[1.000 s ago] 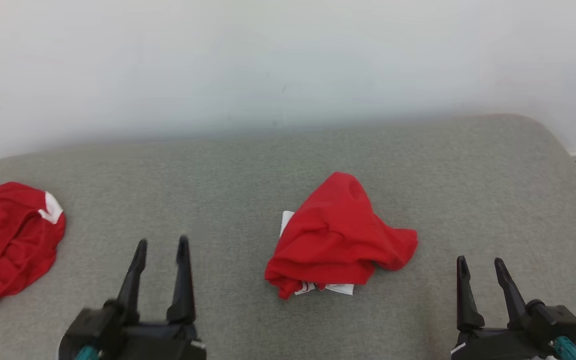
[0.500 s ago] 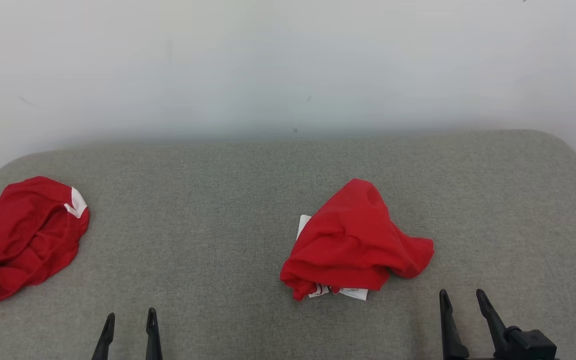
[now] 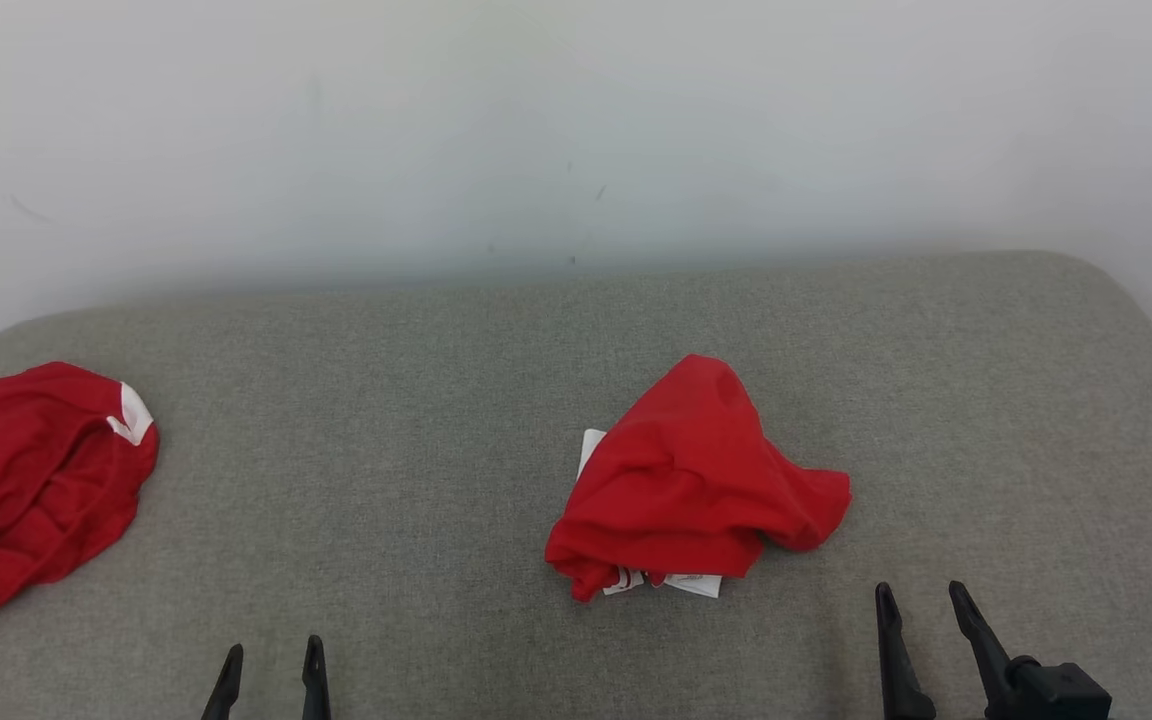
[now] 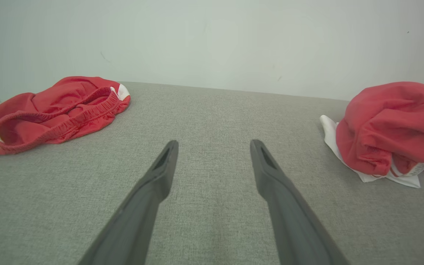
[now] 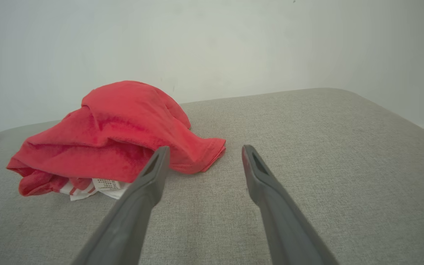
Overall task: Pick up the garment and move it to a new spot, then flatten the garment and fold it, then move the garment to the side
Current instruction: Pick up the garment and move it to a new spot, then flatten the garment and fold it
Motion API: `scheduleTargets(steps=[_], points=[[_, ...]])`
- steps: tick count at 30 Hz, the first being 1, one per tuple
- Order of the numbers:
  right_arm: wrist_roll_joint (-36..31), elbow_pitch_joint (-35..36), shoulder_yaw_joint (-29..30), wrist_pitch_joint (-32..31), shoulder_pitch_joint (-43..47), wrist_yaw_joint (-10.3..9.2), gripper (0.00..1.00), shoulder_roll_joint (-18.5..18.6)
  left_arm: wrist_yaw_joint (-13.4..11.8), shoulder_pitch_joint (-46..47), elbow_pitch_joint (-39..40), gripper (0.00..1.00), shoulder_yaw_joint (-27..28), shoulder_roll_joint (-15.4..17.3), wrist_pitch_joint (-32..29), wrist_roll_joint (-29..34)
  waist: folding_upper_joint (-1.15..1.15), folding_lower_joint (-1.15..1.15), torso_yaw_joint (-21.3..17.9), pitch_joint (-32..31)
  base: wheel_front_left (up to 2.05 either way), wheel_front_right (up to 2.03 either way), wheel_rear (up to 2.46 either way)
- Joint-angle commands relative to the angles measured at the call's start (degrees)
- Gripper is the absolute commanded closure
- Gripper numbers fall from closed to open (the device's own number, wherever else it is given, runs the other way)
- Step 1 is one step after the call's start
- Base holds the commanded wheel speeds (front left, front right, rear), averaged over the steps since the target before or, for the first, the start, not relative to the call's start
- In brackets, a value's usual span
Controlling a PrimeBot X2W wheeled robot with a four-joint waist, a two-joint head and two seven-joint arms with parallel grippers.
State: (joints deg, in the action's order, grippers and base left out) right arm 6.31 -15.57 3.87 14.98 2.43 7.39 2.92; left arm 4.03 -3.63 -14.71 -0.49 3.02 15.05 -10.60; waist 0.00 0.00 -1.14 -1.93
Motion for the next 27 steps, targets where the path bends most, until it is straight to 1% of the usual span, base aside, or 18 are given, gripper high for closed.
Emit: scheduleTargets(steps=[1,8,13,17,21,27], points=[[0.25,0.27,-0.04,0.30,-0.15,0.20,0.00,-0.08,0.15,0.44,-0.28,0.00,0.07,-0.09,0.19,0.09,0.00,0.00,-0.09,0.08,0.00,0.00,0.00],[0.91,0.37,-0.29,0.29,-0.61,0.20,0.00,-0.08,0.38,0.68,-0.79,0.00,0.09,-0.14,0.19,0.27,0.00,0.00,-0.14,0.18,0.00,0.00,0.00],[1.35,0.48,-0.52,0.29,-0.57,0.20,0.00,-0.07,0.64,1.20,-0.98,0.00,-0.90,-0.15,0.19,-0.60,0.00,0.00,-0.23,0.18,0.00,0.00,0.00],[1.52,0.35,-0.68,0.30,-0.69,0.20,0.00,-0.08,1.53,2.64,-1.65,0.00,-3.49,-0.16,0.19,-1.35,0.00,0.00,-0.68,0.25,0.00,0.00,0.00],[1.62,0.24,-1.24,0.30,-1.08,0.20,0.00,-0.07,2.52,5.66,-3.82,0.00,-6.91,-0.10,0.17,-0.60,0.00,0.00,-2.12,0.54,0.00,0.00,0.00],[1.56,-0.08,-2.29,0.30,-1.83,0.20,0.00,-0.07,3.38,12.14,-11.07,0.00,-12.99,0.56,-4.90,-1.94,0.00,0.00,-5.88,1.36,0.00,0.00,0.00]])
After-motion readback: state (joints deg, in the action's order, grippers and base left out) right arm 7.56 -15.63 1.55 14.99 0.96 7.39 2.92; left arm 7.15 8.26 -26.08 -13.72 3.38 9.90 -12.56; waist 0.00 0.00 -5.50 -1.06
